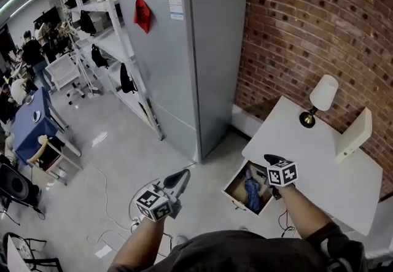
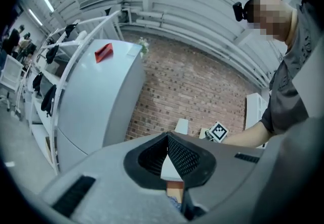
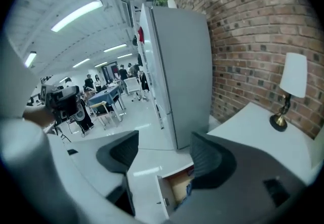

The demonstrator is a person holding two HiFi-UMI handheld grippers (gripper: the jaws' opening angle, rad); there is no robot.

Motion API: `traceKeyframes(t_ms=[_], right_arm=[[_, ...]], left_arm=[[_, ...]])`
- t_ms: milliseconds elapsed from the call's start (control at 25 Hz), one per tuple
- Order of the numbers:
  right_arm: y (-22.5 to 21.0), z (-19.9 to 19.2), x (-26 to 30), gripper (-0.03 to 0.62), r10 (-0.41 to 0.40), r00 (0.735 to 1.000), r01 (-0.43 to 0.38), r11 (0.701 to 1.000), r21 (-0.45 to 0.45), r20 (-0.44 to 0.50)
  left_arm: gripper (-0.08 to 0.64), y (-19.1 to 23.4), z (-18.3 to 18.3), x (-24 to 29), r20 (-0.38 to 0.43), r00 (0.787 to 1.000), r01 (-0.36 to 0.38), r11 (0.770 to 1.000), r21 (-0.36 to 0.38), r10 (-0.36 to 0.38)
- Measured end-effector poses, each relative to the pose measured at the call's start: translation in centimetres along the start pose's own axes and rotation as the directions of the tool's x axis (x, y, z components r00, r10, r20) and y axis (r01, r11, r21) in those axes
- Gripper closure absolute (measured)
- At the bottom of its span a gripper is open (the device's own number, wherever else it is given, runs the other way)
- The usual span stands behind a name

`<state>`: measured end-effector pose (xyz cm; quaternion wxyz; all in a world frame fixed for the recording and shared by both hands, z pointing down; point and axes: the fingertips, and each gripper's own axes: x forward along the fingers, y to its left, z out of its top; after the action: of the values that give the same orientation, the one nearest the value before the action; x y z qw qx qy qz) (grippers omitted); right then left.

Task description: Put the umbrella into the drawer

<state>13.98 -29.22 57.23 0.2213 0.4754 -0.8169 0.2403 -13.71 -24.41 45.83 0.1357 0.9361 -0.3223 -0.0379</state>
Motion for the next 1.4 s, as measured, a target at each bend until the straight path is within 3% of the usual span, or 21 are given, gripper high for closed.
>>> traceKeyframes(t_ms=[240, 440, 640, 720, 760, 880, 1000, 1400], right_arm=[[3.5, 8.1, -3.2, 0.304, 0.078, 0.986, -0.062, 0.992, -0.108, 0.15], [6.7, 13.5, -6.0, 0.345, 0.17, 0.948, -0.117, 0.972, -0.203, 0.271], [9.3, 18.1, -9.8, 0.435, 0.241, 0.872, -0.11, 0.945, -0.308, 0.426], [10.4, 19.3, -11.4, 0.512, 0.279, 0.831, -0.12, 0.935, -0.335, 0.482], [11.0, 19.7, -12.2, 0.589, 0.31, 0.808, -0.141, 0.927, -0.347, 0.501], [13.0, 20.0, -13.5, 0.601, 0.417, 0.756, -0.22, 0.888, -0.405, 0.505], [13.7, 19.5, -13.5, 0.601, 0.44, 0.759, -0.225, 0.869, -0.441, 0.479], [14.1, 19.2, -13.3, 0.601, 0.441, 0.768, -0.229, 0.867, -0.443, 0.465]], left_arm=[[0.56, -1.0, 5.4, -1.0, 0.057, 0.998, 0.013, 0.996, 0.085, -0.018], [0.56, -1.9, 8.9, -1.6, 0.082, 0.997, 0.003, 0.99, 0.14, -0.015], [0.56, -3.5, 11.8, -2.1, 0.113, 0.993, 0.027, 0.988, 0.153, -0.045], [0.56, -4.1, 12.8, -2.5, 0.125, 0.991, 0.034, 0.986, 0.163, -0.055], [0.56, -4.3, 13.1, -2.7, 0.126, 0.99, 0.036, 0.985, 0.17, -0.058], [0.56, -5.0, 13.7, -3.2, 0.126, 0.99, 0.036, 0.984, 0.175, -0.058], [0.56, -5.4, 14.2, -3.6, 0.148, 0.987, 0.032, 0.982, 0.188, -0.061], [0.56, -5.6, 14.0, -4.2, 0.153, 0.987, 0.026, 0.984, 0.177, -0.053]])
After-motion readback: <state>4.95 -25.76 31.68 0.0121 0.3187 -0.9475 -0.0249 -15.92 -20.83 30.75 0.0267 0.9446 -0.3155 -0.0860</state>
